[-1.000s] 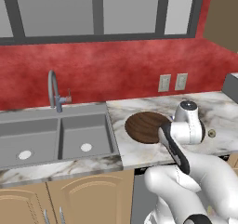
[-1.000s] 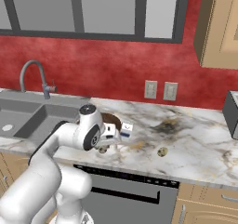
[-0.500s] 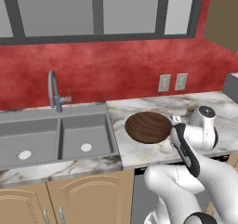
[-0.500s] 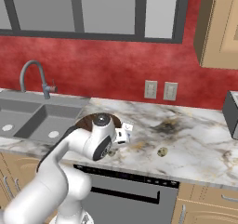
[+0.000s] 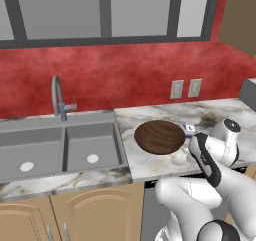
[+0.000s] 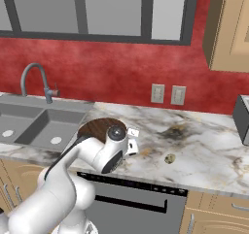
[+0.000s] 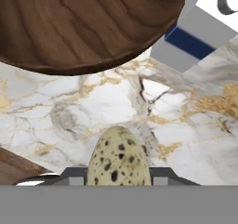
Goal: Gather the eggs and milk located in the vicinity of the sink area and place them right next to the bowl.
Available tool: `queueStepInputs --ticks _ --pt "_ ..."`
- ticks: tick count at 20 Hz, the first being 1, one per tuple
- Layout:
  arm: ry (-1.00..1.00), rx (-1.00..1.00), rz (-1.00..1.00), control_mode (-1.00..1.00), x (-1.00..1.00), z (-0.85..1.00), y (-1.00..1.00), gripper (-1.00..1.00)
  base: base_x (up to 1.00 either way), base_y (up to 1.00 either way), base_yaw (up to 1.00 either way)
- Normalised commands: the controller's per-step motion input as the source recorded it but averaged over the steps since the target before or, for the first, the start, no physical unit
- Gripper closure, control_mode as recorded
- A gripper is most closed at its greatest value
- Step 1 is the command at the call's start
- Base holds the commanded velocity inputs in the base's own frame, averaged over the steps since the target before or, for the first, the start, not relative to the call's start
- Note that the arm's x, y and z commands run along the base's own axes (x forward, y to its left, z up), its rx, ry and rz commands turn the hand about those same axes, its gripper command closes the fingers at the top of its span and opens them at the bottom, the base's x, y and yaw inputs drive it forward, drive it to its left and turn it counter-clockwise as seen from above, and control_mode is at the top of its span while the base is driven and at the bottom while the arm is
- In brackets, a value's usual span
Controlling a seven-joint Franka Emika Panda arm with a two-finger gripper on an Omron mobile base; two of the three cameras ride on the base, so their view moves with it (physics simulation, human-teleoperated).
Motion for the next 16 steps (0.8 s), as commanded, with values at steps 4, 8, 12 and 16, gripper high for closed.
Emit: queueStepInputs --ticks 4,8,12,16 --pt "-0.07 0.01 0.00 -1.00 0.12 0.00 0.19 1.00 0.00 0.00 0.00" --pt "-0.01 0.00 0.00 -1.00 0.08 -0.02 0.32 1.00 0.00 0.00 0.00" --pt "0.00 0.00 0.00 -1.00 0.00 -0.21 0.25 1.00 0.00 0.00 0.00" --pt "0.00 0.00 0.00 -1.00 0.00 -0.28 0.12 1.00 0.00 0.00 0.00"
